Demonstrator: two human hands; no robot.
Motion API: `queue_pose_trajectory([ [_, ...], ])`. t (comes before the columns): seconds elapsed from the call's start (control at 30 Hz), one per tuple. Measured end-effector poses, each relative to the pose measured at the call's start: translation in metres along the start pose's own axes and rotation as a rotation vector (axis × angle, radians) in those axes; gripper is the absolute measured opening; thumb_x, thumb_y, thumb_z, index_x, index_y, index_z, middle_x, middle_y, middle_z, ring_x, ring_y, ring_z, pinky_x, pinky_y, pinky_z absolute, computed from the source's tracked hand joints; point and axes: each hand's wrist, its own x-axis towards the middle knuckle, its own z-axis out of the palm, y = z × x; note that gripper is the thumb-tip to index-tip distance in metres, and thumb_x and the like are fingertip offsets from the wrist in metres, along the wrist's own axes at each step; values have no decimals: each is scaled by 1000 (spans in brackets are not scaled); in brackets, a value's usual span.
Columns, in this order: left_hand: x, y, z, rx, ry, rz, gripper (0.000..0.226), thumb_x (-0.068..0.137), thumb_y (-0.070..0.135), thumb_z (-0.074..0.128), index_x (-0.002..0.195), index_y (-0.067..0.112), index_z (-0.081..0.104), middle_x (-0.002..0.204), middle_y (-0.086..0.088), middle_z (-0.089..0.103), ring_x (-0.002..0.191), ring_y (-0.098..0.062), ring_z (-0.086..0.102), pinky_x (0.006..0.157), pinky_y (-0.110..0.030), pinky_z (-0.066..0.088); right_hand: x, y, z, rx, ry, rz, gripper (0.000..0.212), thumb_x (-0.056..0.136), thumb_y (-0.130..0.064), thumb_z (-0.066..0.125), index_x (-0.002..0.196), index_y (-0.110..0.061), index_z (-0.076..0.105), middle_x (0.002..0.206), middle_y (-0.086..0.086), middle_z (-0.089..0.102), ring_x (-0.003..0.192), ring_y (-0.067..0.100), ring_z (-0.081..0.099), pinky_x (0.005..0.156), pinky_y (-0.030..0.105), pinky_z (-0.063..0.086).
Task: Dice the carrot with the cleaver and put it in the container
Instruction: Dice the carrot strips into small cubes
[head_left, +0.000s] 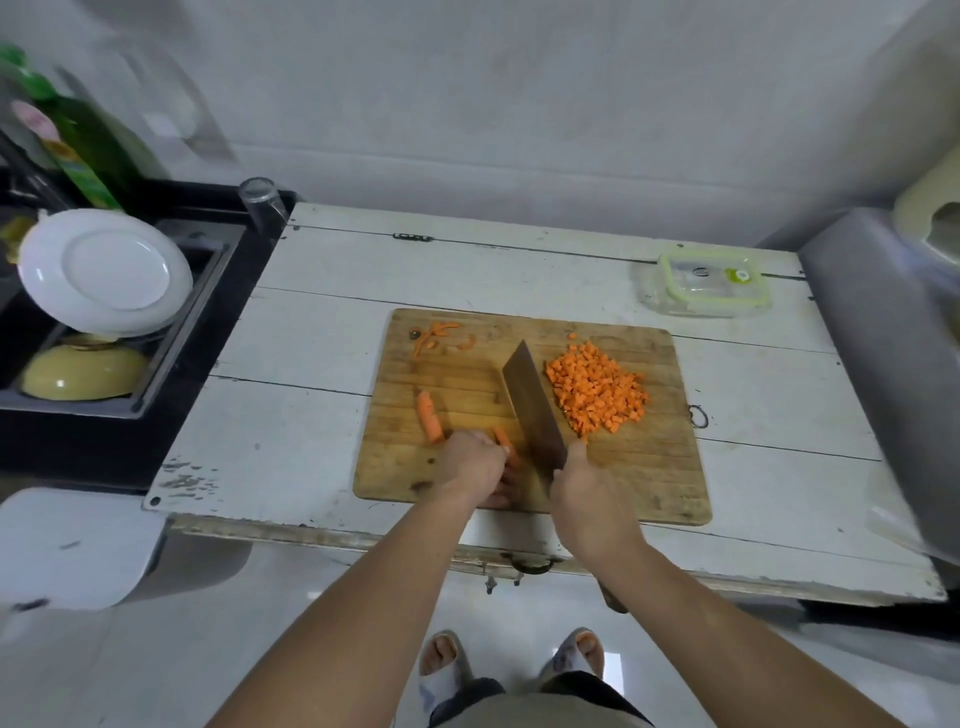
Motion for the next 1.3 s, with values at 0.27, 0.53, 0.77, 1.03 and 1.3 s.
queue_pose_trajectory([
  [0.27, 2, -6, -2, -5, -18, 50, 14, 102, 13, 55, 91, 6, 62, 79, -22, 74, 51, -28, 68, 51, -35, 60, -23, -2, -8, -109, 73, -190, 34, 98, -12, 45, 129, -21, 37, 77, 8, 65, 65, 30, 61, 58, 39, 50],
  [0.53, 2, -5, -3, 35, -21, 63, 16, 101, 11, 52, 95, 4, 64, 76, -20, 75, 53, -28, 70, 50, -33, 58, -31, -16, -9, -218, 26, -153, 39, 93, -2, 45, 128, -18, 38, 76, 6, 59, 64, 29, 52, 59, 38, 46],
  [0.77, 3, -6, -3, 52, -12, 76, 17, 104, 12, 49, 96, 8, 64, 78, -18, 75, 58, -29, 73, 51, -32, 57, -47, -19, -18, -255, -36, -111, 37, 91, 0, 50, 120, -18, 36, 87, 10, 63, 69, 29, 49, 61, 37, 40],
  [1.03, 2, 0, -4, 94, -12, 61, 25, 100, 7, 44, 96, 11, 68, 74, -15, 75, 61, -28, 75, 55, -35, 61, -42, -25, -15, -305, -54, -97, 38, 90, 2, 53, 119, -18, 36, 91, 7, 65, 70, 26, 56, 60, 32, 41],
  [1.3, 2, 5, -2, 154, 58, 75, 19, 92, 16, 55, 83, 18, 72, 83, -8, 75, 72, -25, 71, 70, -35, 62, -10, -35, 10, -279, -46, -66, 42, 89, -2, 56, 121, -18, 33, 91, 7, 67, 82, 31, 68, 66, 40, 51],
])
